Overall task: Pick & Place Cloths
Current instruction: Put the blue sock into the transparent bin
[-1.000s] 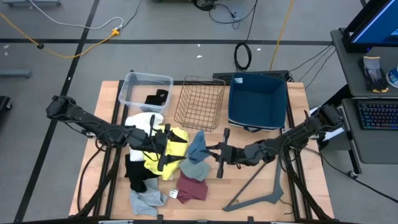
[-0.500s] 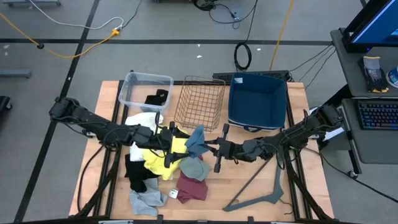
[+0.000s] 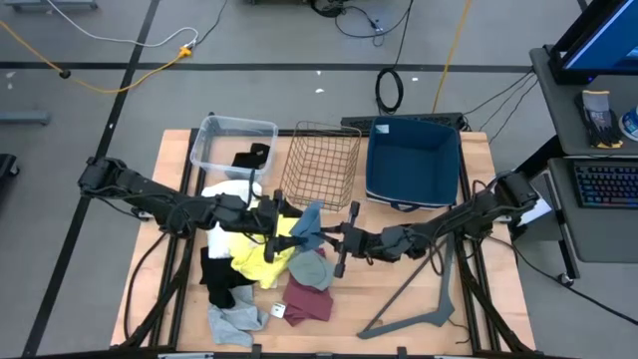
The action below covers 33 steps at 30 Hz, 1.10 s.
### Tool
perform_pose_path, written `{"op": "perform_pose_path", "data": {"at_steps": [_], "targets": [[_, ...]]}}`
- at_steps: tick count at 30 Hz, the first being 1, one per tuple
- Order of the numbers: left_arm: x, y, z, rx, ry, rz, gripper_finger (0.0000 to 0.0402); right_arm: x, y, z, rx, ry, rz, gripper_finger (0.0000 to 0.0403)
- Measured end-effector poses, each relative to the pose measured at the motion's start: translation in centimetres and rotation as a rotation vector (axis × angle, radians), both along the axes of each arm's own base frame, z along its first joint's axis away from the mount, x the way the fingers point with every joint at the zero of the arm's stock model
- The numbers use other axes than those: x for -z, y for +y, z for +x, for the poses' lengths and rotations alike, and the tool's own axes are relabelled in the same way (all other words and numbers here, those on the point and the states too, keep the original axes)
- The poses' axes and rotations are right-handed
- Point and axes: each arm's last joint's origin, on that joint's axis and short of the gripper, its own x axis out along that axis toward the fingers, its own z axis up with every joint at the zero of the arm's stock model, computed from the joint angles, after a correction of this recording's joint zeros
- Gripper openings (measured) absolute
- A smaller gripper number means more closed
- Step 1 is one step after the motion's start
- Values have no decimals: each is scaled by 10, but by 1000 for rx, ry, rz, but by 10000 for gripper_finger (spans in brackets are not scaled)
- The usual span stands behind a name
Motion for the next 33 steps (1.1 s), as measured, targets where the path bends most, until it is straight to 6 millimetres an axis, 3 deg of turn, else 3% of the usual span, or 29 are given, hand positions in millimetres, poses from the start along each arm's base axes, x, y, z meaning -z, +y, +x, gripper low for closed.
{"op": "perform_pose_path", "data": {"at_steps": [4, 11, 15, 24, 33], "targets": [[5, 0, 0, 1, 52, 12, 227, -1, -2, 2, 7, -26, 9, 10], [6, 2, 0, -3, 53, 58, 22, 0, -1, 3, -57, -25, 2, 17], [7, 4, 0, 19, 66, 55, 13, 3, 1, 3, -117, 13, -19, 29], [8, 19, -12, -118, 199, 46, 4, 26, 11, -14, -157, 372, -3, 93], [-30, 39, -47, -391, 185, 136, 2, 48, 34, -43, -227, 673, 44, 124]]}}
